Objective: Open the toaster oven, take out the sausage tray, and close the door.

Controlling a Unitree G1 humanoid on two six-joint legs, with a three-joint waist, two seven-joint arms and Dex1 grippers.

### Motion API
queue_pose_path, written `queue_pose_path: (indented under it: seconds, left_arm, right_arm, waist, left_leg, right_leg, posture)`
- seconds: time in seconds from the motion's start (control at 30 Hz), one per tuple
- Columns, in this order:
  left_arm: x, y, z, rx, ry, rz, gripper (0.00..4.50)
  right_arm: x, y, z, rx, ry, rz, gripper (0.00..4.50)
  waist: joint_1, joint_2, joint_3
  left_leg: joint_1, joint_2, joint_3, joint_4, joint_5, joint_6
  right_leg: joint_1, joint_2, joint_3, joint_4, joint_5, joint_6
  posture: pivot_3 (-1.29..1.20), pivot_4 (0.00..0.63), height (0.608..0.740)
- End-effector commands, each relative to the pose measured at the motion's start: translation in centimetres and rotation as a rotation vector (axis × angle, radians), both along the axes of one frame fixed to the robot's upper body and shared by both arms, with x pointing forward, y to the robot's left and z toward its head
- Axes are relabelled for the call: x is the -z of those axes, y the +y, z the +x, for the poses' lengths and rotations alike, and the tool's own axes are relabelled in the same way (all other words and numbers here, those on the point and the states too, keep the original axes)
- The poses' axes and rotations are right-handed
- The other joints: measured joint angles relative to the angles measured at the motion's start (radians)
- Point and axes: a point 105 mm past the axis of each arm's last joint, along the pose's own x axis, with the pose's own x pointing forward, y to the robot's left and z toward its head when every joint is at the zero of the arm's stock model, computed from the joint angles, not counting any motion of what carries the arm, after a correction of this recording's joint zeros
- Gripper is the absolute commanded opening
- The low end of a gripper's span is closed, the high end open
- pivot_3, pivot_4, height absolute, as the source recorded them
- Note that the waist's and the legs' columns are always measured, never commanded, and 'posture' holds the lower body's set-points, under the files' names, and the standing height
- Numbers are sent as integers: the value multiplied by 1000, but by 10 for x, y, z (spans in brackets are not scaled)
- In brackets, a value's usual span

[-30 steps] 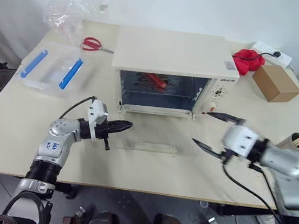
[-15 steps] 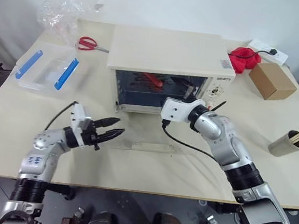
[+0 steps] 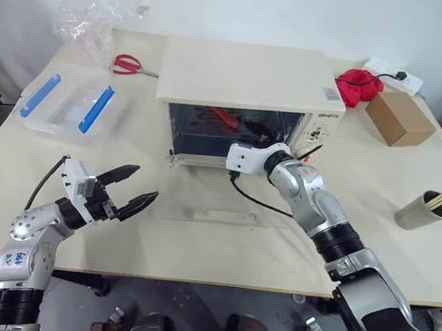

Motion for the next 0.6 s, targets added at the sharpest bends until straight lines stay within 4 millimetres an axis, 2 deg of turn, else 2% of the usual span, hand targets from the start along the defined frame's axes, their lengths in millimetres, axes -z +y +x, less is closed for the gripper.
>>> queue_pose_path:
  seconds: [0.03,0.13,0.47,0.6]
  left_arm:
    - [-10,0,-5,2,-55,-21,4500]
    - [-7,-1,-6,7,-48,-28,4500]
    - [-3,-13,-1,24,-29,-75,4500]
    - [-4,-12,1,22,-25,-87,4500]
  right_arm:
    - [-21,10,-4,-43,-73,8,1097]
    - [-26,9,-6,-53,-91,2,57]
    - [-37,2,-19,-85,-111,-9,21]
    - [-41,-1,-39,-159,-89,-19,21]
  waist:
    - [-2,0,0]
    - [-8,0,0]
    - [-11,0,0]
    - [-8,0,0]
  left_leg:
    - [0,0,0,0,0,0]
    - [0,0,0,0,0,0]
    - [-1,0,0,-1,0,0]
    - [-2,0,0,-1,0,0]
  right_leg:
    - [0,0,0,0,0,0]
    - [0,0,0,0,0,0]
    - [-2,0,0,0,0,0]
    - [-2,0,0,-1,0,0]
  posture:
    - [0,150,740]
    - [0,150,740]
    - [0,150,740]
    - [0,150,740]
